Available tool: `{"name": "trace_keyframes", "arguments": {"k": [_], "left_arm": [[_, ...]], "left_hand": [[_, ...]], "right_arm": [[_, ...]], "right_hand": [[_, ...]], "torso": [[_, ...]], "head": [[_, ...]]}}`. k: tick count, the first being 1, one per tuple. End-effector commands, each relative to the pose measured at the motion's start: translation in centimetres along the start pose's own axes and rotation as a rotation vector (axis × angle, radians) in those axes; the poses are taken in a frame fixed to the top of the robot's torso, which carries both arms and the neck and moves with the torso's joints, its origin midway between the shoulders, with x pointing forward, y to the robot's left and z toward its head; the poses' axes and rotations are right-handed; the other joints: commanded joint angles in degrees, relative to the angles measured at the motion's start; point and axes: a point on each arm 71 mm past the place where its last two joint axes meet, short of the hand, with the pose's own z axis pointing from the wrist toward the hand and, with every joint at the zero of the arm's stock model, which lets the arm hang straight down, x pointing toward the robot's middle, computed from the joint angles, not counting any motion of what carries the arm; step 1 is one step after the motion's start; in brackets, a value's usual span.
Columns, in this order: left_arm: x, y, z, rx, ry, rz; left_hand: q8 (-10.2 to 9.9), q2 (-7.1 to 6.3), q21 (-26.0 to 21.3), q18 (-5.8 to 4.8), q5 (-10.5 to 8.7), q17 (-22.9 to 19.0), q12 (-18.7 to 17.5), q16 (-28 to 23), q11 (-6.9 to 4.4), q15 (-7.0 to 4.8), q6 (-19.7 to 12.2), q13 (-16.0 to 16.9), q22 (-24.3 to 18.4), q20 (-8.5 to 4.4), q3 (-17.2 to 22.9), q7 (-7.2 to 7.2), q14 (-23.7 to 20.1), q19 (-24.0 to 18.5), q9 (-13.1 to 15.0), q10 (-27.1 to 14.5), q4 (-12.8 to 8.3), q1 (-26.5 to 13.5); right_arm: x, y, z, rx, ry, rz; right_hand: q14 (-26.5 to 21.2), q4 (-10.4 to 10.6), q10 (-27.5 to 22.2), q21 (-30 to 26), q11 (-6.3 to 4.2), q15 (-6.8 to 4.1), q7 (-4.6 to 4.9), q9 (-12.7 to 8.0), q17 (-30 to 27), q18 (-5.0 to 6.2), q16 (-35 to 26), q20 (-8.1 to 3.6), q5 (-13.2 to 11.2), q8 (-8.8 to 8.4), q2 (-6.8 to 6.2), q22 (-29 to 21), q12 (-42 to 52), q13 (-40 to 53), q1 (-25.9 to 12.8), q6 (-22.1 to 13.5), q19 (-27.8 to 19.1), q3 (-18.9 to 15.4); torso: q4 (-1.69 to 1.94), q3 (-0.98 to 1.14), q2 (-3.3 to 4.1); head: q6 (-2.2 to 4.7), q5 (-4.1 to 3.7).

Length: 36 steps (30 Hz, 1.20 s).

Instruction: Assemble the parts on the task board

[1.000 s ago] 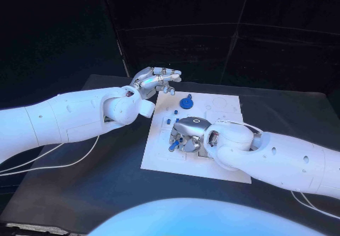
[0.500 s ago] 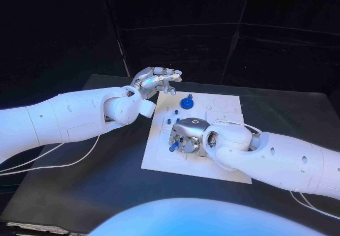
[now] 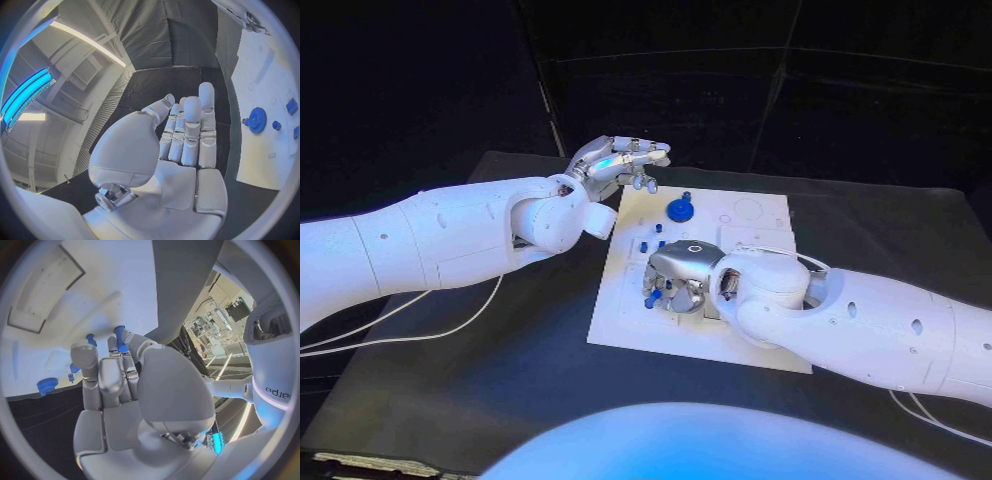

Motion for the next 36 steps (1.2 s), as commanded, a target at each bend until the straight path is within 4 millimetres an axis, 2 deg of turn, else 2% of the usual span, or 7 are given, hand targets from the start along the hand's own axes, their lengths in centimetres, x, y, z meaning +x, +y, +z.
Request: {"name": "trace_keyframes", "arguments": {"k": [1,6,10,13,22,29,36], "left_arm": [[0.2,-0.2,0.1,0.009,0.013,-0.006],[0.2,-0.2,0.1,0.008,0.014,-0.007],[0.2,-0.2,0.1,0.008,0.015,-0.007],[0.3,-0.1,0.1,0.006,0.017,-0.008],[0.2,-0.1,0.1,0.004,0.018,-0.008],[0.2,-0.1,0.1,0.004,0.017,-0.008],[0.0,-0.1,0.1,0.004,0.014,-0.007]], "left_hand": [[0.4,-0.25,-0.2,0.71,0.2,0.0,0.4,-0.3,0.02,0.03,-0.2,-0.1,-0.1,-0.05,0.4,-0.04,-0.3,0.3,-0.1,-0.5,0.1,-0.2],[0.4,-0.25,-0.2,0.71,0.2,0.0,0.4,-0.3,0.02,0.03,-0.2,-0.1,-0.1,-0.05,0.4,-0.04,-0.3,0.3,-0.1,-0.5,0.1,-0.2],[0.4,-0.25,-0.2,0.71,0.2,0.0,0.4,-0.3,0.02,0.03,-0.2,-0.1,-0.1,-0.05,0.4,-0.04,-0.3,0.3,-0.1,-0.5,0.1,-0.2],[0.4,-0.25,-0.2,0.71,0.2,0.0,0.4,-0.3,0.02,0.03,-0.2,-0.1,-0.1,-0.05,0.4,-0.04,-0.3,0.3,-0.1,-0.5,0.1,-0.2],[0.4,-0.25,-0.2,0.71,0.2,0.0,0.4,-0.3,0.02,0.03,-0.2,-0.1,-0.1,-0.05,0.4,-0.04,-0.3,0.3,-0.1,-0.5,0.1,-0.2],[0.4,-0.28,-0.3,0.71,0.19,-0.1,0.5,-0.3,0.07,0.07,-0.4,-0.1,-0.1,-0.02,0.4,0.01,-0.4,0.3,-0.1,-0.7,0.1,-0.3],[0.4,-0.28,-0.3,0.71,0.19,-0.1,0.5,-0.3,0.07,0.07,-0.4,-0.1,-0.1,-0.02,0.4,0.01,-0.4,0.3,-0.1,-0.7,0.1,-0.3]], "right_arm": [[-0.1,0.2,0.2,-0.001,-0.007,-0.015],[1.0,0.3,0.2,-0.001,0.016,-0.017],[1.5,0.3,0.3,-0.001,0.024,-0.018],[1.6,0.3,0.2,-0.001,0.021,-0.017],[1.2,0.3,-0.1,-0.01,-0.048,0.007],[0.6,0.0,-0.7,-0.017,-0.135,0.038],[0.2,-0.5,-2.2,-0.024,-0.197,0.062]], "right_hand": [[0.5,0.3,-1.5,-0.5,0.2,0.52,0.46,-0.2,-0.6,-0.98,-0.6,0.45,0.7,-0.73,-0.27,-0.7,-1.3,-0.5,-1.5,-1.4,-0.8,-0.6],[0.4,0.6,-3.2,-0.9,0.93,1.13,1.12,-0.2,-0.9,-0.85,-0.7,1.03,0.9,-1.04,-0.91,-1.3,-2.5,-1.0,-2.7,-3.0,-1.3,-1.0],[0.3,0.7,-3.5,-1.1,1.11,1.29,1.27,-0.2,-0.9,-0.76,-0.6,1.21,0.9,-1.03,-1.06,-1.7,-2.7,-1.1,-3.0,-3.6,-1.6,-1.1],[0.2,0.7,-4.0,-2.0,1.21,1.42,1.19,-0.2,-1.1,-0.49,-0.7,1.34,1.0,-1.07,-1.23,-3.0,-3.0,-1.2,-3.2,-4.3,-2.3,-1.2],[-2.4,0.7,-9.3,-5.6,2.1,2.25,1.44,-0.2,-5.8,0.44,-3.3,2.12,0.9,-0.98,-2.03,-8.4,-3.9,-1.5,-4.3,-7.6,-5.5,-2.9],[-3.4,0.6,-12.5,-6.8,2.28,2.49,1.51,-0.1,-7.6,0.73,-3.9,2.42,1.2,-0.84,-1.96,-10.1,-2.3,-1.2,-4.6,-9.5,-6.4,-5.7],[-3.5,0.6,-12.7,-7.0,2.27,2.47,1.51,0.0,-8.0,0.75,-4.0,2.44,1.4,-0.76,-1.76,-10.4,-1.7,-1.2,-4.5,-9.6,-6.5,-6.2]], "torso": [[0.02,-0.03,-0.01],[0.1,0.02,0.0],[0.06,-0.04,0.04],[-0.01,0.03,0.0],[-0.02,0.04,0.0],[-0.08,0.05,0.01],[-0.07,-0.01,-0.04]], "head": [[0.0,-0.11],[0.0,-0.04],[0.0,-0.05],[0.0,0.07],[0.0,-0.02],[0.0,-0.29],[0.0,-0.75]]}}
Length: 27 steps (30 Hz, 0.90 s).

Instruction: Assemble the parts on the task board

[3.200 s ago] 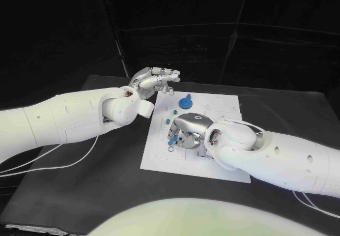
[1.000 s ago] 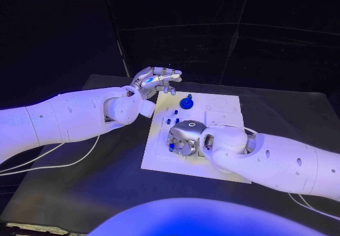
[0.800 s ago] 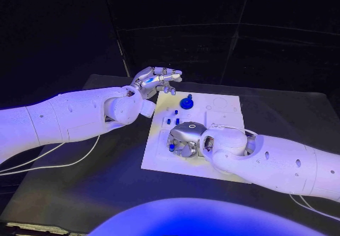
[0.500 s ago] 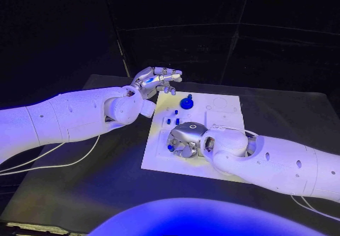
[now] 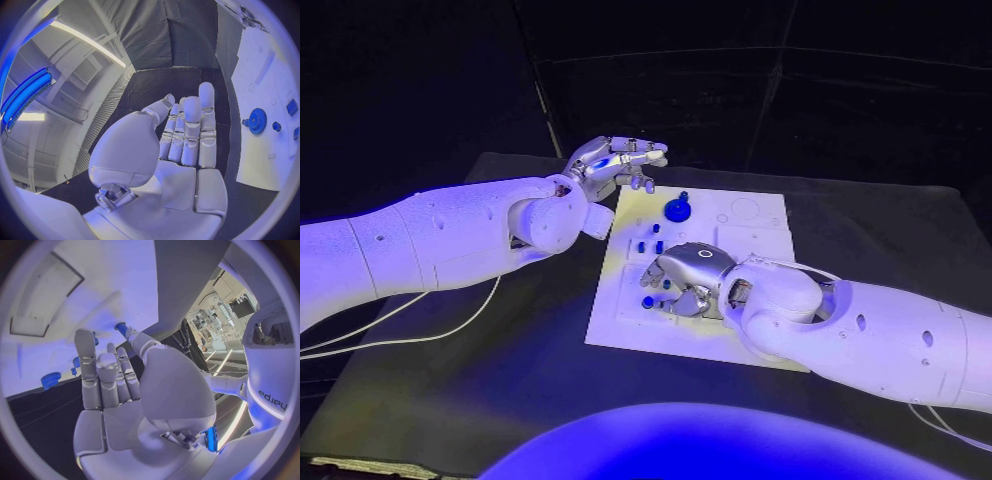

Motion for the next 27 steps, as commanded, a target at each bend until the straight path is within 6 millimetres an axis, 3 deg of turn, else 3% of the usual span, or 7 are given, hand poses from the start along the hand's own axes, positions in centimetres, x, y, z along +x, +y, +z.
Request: {"name": "trace_keyframes", "arguments": {"k": [1,11,14,16,20,24,27], "left_arm": [[0.0,-0.2,0.0,0.006,0.01,-0.005],[-0.3,-0.2,-0.2,0.005,0.004,-0.003],[-0.4,-0.2,-0.2,0.005,0.002,-0.003],[-0.4,-0.2,-0.3,0.005,0.001,-0.003],[-0.5,-0.3,-0.3,0.005,-0.001,-0.002],[-0.5,-0.3,-0.4,0.005,0.0,-0.003],[-0.5,-0.3,-0.4,0.005,0.001,-0.003]], "left_hand": [[0.2,-0.28,-0.3,0.71,0.19,-0.1,0.1,-0.3,0.06,0.07,-0.4,-0.1,0.0,-0.02,0.3,0.01,-0.4,0.3,-0.1,-0.3,0.0,-0.3],[0.2,-0.28,-0.3,0.71,0.19,-0.1,0.1,-0.3,0.06,0.07,-0.4,-0.1,0.0,-0.02,0.3,0.01,-0.4,0.3,-0.1,-0.3,0.0,-0.3],[0.2,-0.28,-0.3,0.71,0.19,-0.1,0.1,-0.3,0.06,0.07,-0.4,-0.1,0.0,-0.02,0.3,0.01,-0.4,0.3,-0.1,-0.3,0.0,-0.3],[0.2,-0.3,-0.3,0.71,0.19,-0.1,0.1,-0.3,0.07,0.08,-0.4,-0.1,-0.1,-0.01,0.3,0.01,-0.4,0.3,-0.1,-0.3,-0.1,-0.3],[0.2,-0.31,-0.3,0.71,0.19,-0.2,0.1,-0.3,0.07,0.08,-0.4,-0.1,-0.1,-0.01,0.3,0.01,-0.4,0.3,-0.1,-0.3,-0.1,-0.3],[0.2,-0.31,-0.3,0.71,0.19,-0.2,0.1,-0.3,0.07,0.08,-0.4,-0.1,-0.1,-0.01,0.3,0.01,-0.4,0.3,-0.1,-0.3,-0.1,-0.3],[0.2,-0.31,-0.3,0.71,0.19,-0.2,0.1,-0.3,0.07,0.08,-0.4,-0.1,-0.1,-0.01,0.3,0.01,-0.4,0.3,-0.1,-0.3,-0.1,-0.3]], "right_arm": [[-0.9,0.0,-0.9,-0.024,-0.093,0.032],[-4.2,-2.0,-4.9,0.036,-0.163,0.138],[-5.6,-3.4,-6.6,0.097,-0.183,0.215],[-6.2,-4.6,-8.2,0.158,-0.191,0.269],[-6.7,-6.2,-10.2,0.246,-0.195,0.322],[-6.8,-7.7,-12.2,0.354,-0.189,0.347],[-6.7,-9.0,-13.6,0.451,-0.182,0.355]], "right_hand": [[-0.2,-0.1,-0.7,-0.4,-0.04,-0.01,-0.01,0.1,-0.1,0.76,0.0,-0.09,0.5,0.25,0.15,-0.1,0.7,0.1,-0.5,-0.4,-0.5,-0.5],[1.0,0.2,2.0,0.8,-0.53,-0.39,-0.12,0.3,2.1,0.46,1.6,-0.37,2.5,0.92,0.63,1.7,4.5,0.7,-0.5,0.5,0.8,-2.3],[2.9,0.5,8.1,4.1,-1.72,-1.25,-0.54,0.7,6.9,-0.3,4.4,-0.84,3.1,1.99,1.08,6.5,8.0,1.9,-0.5,2.7,3.5,-2.6],[4.0,1.4,12.8,7.2,-3.08,-2.22,-1.58,0.9,11.0,-1.08,6.5,-1.65,3.6,2.88,0.89,11.2,11.1,3.5,-1.6,4.2,5.9,-3.6],[4.8,3.4,16.6,9.7,-4.38,-3.46,-2.8,0.9,13.9,-1.76,8.2,-3.01,4.0,3.62,0.37,14.8,16.3,7.4,-3.8,4.9,7.8,-6.4],[5.4,5.3,16.4,12.4,-5.0,-4.01,-3.49,0.8,16.6,-2.51,9.8,-3.66,4.1,4.44,0.52,18.9,24.1,14.7,-4.6,5.0,9.5,-9.7],[5.4,7.6,14.1,13.2,-5.08,-4.09,-3.57,1.0,18.2,-2.62,10.8,-3.86,5.2,6.04,1.33,20.0,37.0,29.8,-4.6,5.0,9.5,-13.4]], "torso": [[0.02,-0.07,-0.05],[-0.02,-0.07,-0.07],[-0.06,-0.04,-0.11],[-0.18,-0.05,-0.2],[-0.36,-0.06,-0.2],[-0.55,-0.07,-0.36],[-0.62,-0.08,-0.4]], "head": [[0.0,-0.28],[0.0,-1.2],[0.0,-1.7],[0.0,-2.16],[0.0,-3.39],[0.0,-4.69],[0.04,-5.25]]}}
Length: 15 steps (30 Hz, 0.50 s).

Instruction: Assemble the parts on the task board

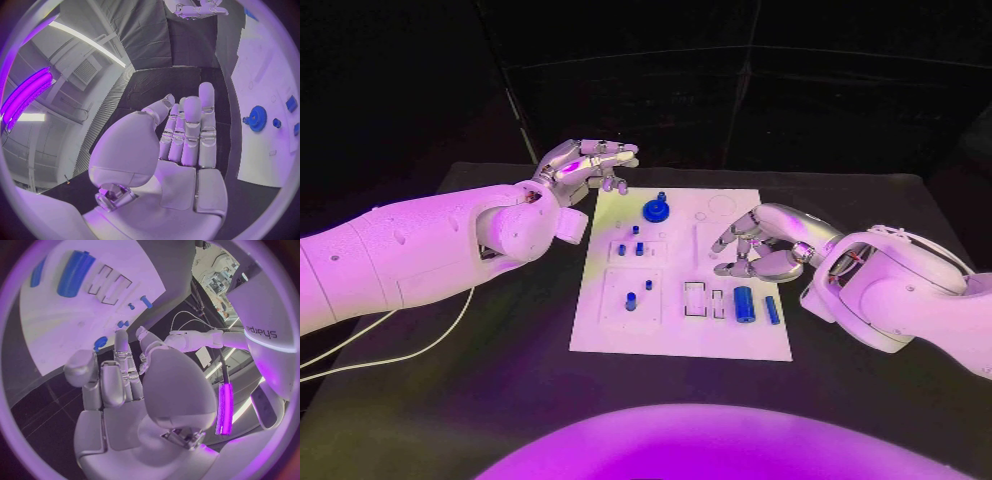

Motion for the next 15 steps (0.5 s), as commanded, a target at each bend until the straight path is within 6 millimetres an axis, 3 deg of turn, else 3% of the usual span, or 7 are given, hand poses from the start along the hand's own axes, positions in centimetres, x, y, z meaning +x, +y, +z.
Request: {"name": "trace_keyframes", "arguments": {"k": [1,4,8,15], "left_arm": [[0.2,-0.2,0.0,0.007,0.012,-0.006],[0.1,-0.2,0.0,0.007,0.011,-0.006],[0.1,-0.2,-0.1,0.008,0.011,-0.006],[0.0,-0.2,-0.2,0.008,0.011,-0.006]], "left_hand": [[0.2,-0.31,-0.3,0.72,0.19,-0.1,0.1,-0.3,0.07,0.08,-0.4,-0.1,-0.1,-0.01,0.3,0.01,-0.4,0.3,-0.1,-0.3,-0.1,-0.3],[0.2,-0.31,-0.3,0.72,0.2,-0.1,0.2,-0.4,0.07,0.08,-0.4,-0.1,-0.1,-0.01,0.3,0.01,-0.4,0.3,-0.1,-0.3,-0.1,-0.2],[0.2,-0.31,-0.3,0.72,0.2,-0.1,0.2,-0.4,0.07,0.08,-0.4,-0.1,-0.1,-0.01,0.3,0.01,-0.4,0.3,-0.1,-0.3,-0.1,-0.2],[0.2,-0.31,-0.3,0.72,0.2,-0.1,0.2,-0.4,0.07,0.08,-0.4,-0.1,-0.1,-0.01,0.3,0.01,-0.4,0.3,-0.1,-0.3,-0.1,-0.2]], "right_arm": [[-0.5,-1.9,-0.7,0.177,-0.01,0.063],[-0.9,-3.4,-1.4,0.271,-0.016,0.058],[-0.7,-4.9,-2.0,0.363,-0.012,0.047],[0.6,-6.0,-2.3,0.432,0.014,0.009]], "right_hand": [[1.9,1.6,0.3,0.5,-0.01,-0.33,-0.46,0.2,1.3,-0.83,0.7,-0.06,1.3,1.27,0.71,0.7,8.9,10.3,-0.6,0.5,0.2,-2.4],[2.1,3.1,0.9,1.2,-0.18,-0.5,-0.78,0.7,2.6,-0.98,1.4,-0.18,3.2,2.63,1.03,1.8,15.3,18.3,-1.2,0.7,0.6,-5.1],[2.2,5.2,0.9,1.7,-0.24,-0.47,-0.83,1.2,3.9,-1.13,2.1,-0.18,3.9,3.72,1.67,2.6,18.7,23.1,-1.8,0.0,0.8,-7.9],[2.2,9.1,0.7,2.1,-0.15,-0.37,-0.83,1.8,4.6,-1.24,2.4,0.04,3.9,5.13,1.83,3.2,20.6,26.4,-3.5,-0.8,0.8,-12.0]], "torso": [[-0.22,0.0,-0.05],[-0.4,0.07,0.01],[-0.74,0.12,-0.04],[-0.79,0.18,-0.06]], "head": [[0.12,-0.9],[0.27,-1.37],[0.24,-1.68],[0.2,-2.98]]}}
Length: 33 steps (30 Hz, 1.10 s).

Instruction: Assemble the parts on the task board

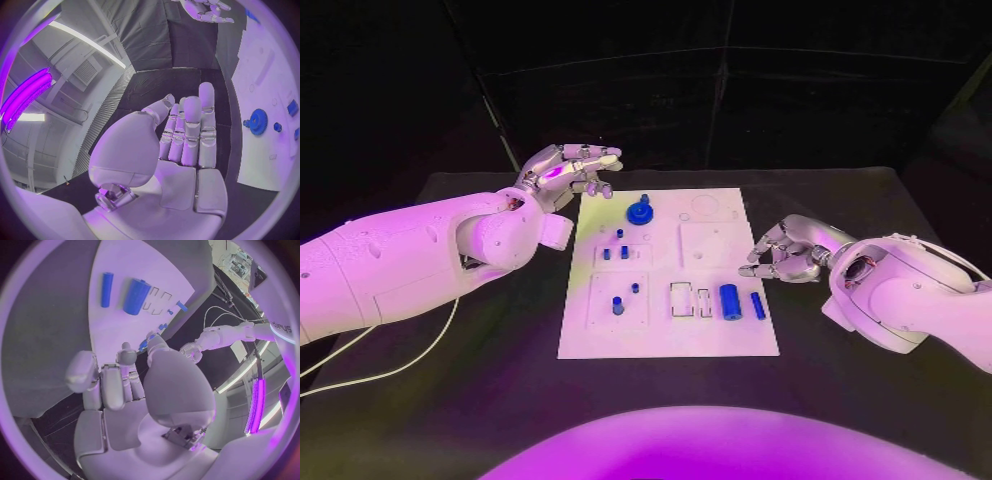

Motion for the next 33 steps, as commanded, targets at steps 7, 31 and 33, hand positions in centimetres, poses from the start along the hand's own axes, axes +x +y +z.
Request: {"name": "trace_keyframes", "arguments": {"k": [7,31,33], "left_arm": [[0.1,-0.2,0.0,0.007,0.013,-0.006],[0.1,-0.1,0.0,-0.004,0.022,-0.01],[0.1,-0.1,0.0,-0.006,0.023,-0.011]], "left_hand": [[0.3,-0.29,-0.3,0.71,0.19,0.0,0.2,-0.3,0.06,0.08,-0.4,0.0,-0.1,0.0,0.3,0.0,-0.4,0.3,-0.1,-0.3,-0.1,-0.3],[0.3,-0.27,-0.3,0.71,0.18,0.5,0.3,-0.1,0.09,0.1,-0.4,-0.1,-0.1,0.01,0.3,0.03,-0.2,0.4,-0.1,-0.4,0.0,-0.4],[0.3,-0.27,-0.3,0.71,0.18,0.5,0.3,-0.1,0.09,0.1,-0.4,-0.1,-0.1,0.01,0.3,0.03,-0.2,0.4,-0.1,-0.4,0.0,-0.4]], "right_arm": [[1.9,0.2,0.3,0.058,0.033,-0.059],[3.7,0.7,0.7,0.045,0.078,-0.187],[3.7,0.7,0.7,0.044,0.08,-0.2]], "right_hand": [[2.4,2.6,0.6,0.6,-0.02,-0.18,-0.18,0.9,0.0,-0.81,0.2,0.17,-0.5,1.99,0.21,0.6,2.0,3.4,-1.7,-0.5,0.3,-4.1],[3.9,2.7,7.5,0.9,-0.9,-0.81,-1.27,5.1,11.0,-0.86,4.9,-0.41,0.2,7.15,2.6,1.1,15.2,20.1,-4.0,0.1,0.5,-9.8],[3.9,2.7,7.4,0.9,-0.93,-0.84,-1.31,5.4,11.0,-0.86,4.9,-0.43,0.1,7.35,2.59,1.1,15.1,20.1,-4.1,0.1,0.5,-9.9]], "torso": [[-0.01,-0.06,-0.06],[0.16,-0.1,-0.03],[0.18,-0.09,-0.02]], "head": [[-0.01,-1.03],[-0.25,-1.67],[-0.25,-1.68]]}}
